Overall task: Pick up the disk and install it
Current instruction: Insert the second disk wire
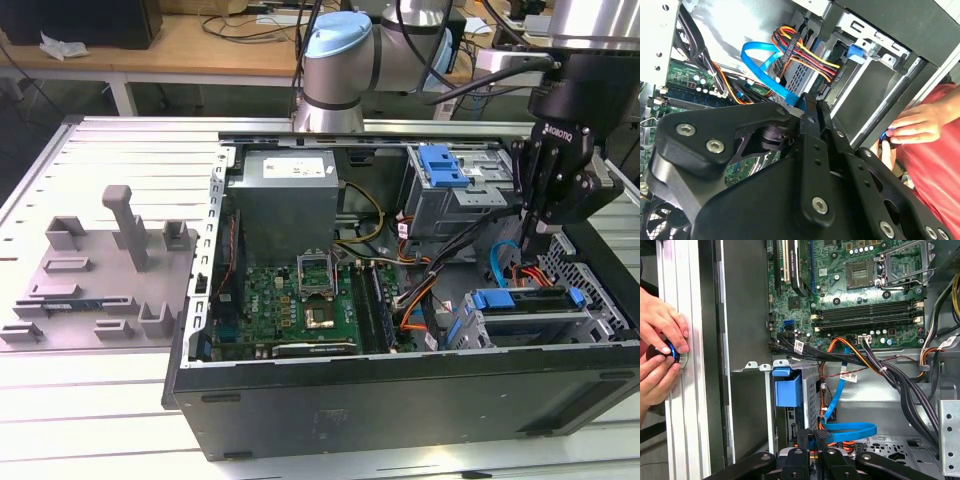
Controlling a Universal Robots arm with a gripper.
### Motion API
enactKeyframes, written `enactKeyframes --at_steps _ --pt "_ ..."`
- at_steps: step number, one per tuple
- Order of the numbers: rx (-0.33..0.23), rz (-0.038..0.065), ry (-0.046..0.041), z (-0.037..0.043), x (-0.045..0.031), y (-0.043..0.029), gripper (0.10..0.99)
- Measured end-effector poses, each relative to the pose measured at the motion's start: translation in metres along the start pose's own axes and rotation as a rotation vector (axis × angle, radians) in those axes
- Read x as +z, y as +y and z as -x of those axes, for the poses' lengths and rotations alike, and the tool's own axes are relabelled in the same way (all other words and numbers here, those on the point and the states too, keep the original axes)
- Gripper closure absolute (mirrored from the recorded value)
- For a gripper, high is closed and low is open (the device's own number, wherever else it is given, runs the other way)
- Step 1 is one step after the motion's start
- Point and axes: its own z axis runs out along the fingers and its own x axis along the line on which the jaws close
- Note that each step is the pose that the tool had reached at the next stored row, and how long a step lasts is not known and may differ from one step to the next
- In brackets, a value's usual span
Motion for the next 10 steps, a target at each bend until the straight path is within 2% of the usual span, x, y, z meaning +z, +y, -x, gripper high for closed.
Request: enactKeyframes --at_steps 5,6,8,10 --pt "0.005 -0.014 -0.0246 -0.0093 0.003 -0.0004 0.925" --pt "0.006 -0.017 -0.0321 -0.0118 0.0038 -0.0005 0.925" --pt "0.008 -0.022 -0.052 -0.0164 0.0054 -0.0006 0.925" --pt "0.008 -0.022 -0.0766 -0.0194 0.0064 -0.0006 0.925"
